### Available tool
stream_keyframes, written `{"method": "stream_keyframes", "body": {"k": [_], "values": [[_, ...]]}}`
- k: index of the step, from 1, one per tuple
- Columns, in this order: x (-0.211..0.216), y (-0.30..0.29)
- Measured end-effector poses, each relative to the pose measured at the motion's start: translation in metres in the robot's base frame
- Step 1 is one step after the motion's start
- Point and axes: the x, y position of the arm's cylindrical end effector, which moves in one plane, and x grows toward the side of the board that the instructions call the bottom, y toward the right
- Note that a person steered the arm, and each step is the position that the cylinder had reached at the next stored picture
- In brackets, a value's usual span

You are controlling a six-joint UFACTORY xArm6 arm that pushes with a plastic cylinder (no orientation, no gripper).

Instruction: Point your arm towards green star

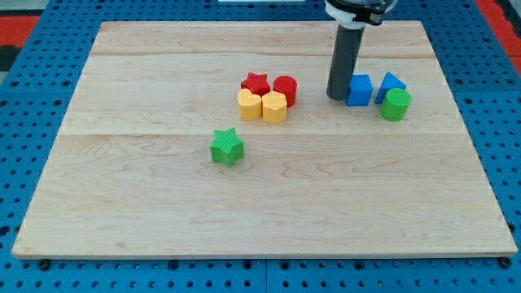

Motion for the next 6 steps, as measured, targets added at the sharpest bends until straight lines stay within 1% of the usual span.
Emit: {"method": "stream_keyframes", "body": {"k": [2, 3, 4, 5, 6], "values": [[0.0, 0.002], [0.047, 0.002], [0.107, -0.013], [0.155, -0.069], [0.176, -0.148]]}}
